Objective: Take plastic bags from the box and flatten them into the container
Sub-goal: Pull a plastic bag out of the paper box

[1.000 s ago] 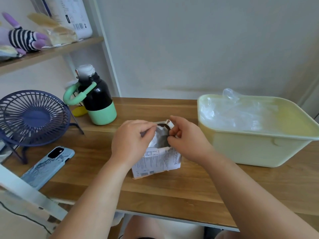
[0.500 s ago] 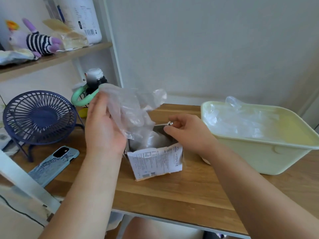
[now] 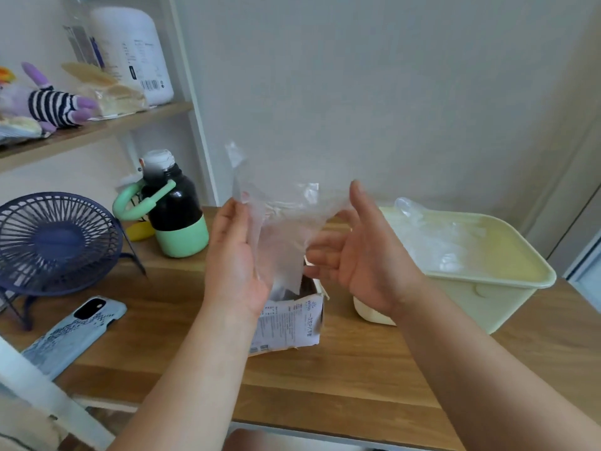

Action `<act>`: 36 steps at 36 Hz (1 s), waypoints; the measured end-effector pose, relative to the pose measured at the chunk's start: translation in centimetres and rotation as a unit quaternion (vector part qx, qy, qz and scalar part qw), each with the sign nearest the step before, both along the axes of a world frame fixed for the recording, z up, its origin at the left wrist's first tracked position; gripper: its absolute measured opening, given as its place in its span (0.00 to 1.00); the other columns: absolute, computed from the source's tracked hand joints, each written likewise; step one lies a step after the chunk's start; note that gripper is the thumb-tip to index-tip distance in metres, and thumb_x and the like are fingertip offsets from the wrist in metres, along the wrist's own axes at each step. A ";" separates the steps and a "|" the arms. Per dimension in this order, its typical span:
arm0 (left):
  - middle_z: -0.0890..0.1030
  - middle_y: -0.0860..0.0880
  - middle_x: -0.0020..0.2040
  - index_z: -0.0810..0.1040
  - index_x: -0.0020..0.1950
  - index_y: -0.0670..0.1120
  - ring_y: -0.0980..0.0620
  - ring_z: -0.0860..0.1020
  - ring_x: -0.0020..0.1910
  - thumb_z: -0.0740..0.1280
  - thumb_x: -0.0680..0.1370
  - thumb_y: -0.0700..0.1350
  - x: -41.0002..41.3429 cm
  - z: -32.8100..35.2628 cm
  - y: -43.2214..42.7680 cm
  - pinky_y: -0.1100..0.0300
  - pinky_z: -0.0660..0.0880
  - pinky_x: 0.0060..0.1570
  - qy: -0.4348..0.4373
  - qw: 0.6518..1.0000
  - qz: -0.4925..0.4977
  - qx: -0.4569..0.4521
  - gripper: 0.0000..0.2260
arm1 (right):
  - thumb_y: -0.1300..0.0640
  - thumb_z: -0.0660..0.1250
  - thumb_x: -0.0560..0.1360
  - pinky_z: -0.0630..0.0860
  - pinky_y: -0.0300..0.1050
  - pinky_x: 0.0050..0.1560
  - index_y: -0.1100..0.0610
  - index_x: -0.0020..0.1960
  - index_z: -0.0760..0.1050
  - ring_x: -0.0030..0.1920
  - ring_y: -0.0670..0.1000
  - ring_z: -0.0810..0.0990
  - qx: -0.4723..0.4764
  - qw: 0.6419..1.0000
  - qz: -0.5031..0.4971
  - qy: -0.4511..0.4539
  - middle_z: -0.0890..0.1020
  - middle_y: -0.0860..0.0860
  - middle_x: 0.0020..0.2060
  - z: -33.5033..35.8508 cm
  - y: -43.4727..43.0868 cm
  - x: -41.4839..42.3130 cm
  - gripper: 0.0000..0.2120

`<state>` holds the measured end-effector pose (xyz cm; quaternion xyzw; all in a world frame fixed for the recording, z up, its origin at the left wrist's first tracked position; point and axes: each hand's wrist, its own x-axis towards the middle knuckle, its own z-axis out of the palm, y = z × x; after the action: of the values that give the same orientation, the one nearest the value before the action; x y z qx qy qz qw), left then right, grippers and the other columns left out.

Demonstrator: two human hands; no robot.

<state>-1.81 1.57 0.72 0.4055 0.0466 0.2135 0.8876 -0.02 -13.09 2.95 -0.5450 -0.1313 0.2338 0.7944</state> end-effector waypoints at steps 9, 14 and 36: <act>0.81 0.44 0.51 0.77 0.53 0.44 0.45 0.79 0.52 0.61 0.81 0.38 0.8 -0.1 -3.3 0.52 0.77 0.51 -0.019 0.987 -0.160 -0.003 0.06 | 0.71 0.62 0.74 0.75 0.52 0.46 0.61 0.40 0.76 0.40 0.54 0.78 -0.019 0.989 -0.123 -0.077 0.77 0.54 0.35 -0.6 -2.4 0.7 0.08; 0.82 0.46 0.52 0.77 0.57 0.47 0.48 0.80 0.51 0.75 0.63 0.44 0.6 1.1 -2.7 0.53 0.79 0.45 -0.042 0.957 -0.277 0.080 0.23 | 0.71 0.62 0.74 0.81 0.46 0.43 0.60 0.41 0.77 0.34 0.50 0.75 -0.072 0.976 -0.165 -0.124 0.74 0.52 0.31 1.0 -4.7 1.8 0.10; 0.80 0.44 0.43 0.76 0.51 0.43 0.52 0.79 0.35 0.64 0.79 0.35 7.2 1.3 -8.5 0.63 0.76 0.28 0.140 0.986 -0.074 0.058 0.05 | 0.65 0.63 0.77 0.74 0.41 0.30 0.58 0.34 0.72 0.26 0.49 0.68 -0.106 0.959 -0.264 -0.011 0.74 0.53 0.30 1.3 -13.5 4.4 0.12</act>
<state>5.41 -6.96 2.03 0.4842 0.1278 0.0906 0.8608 4.37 -26.60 4.24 -0.6437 0.0336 0.0224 0.7642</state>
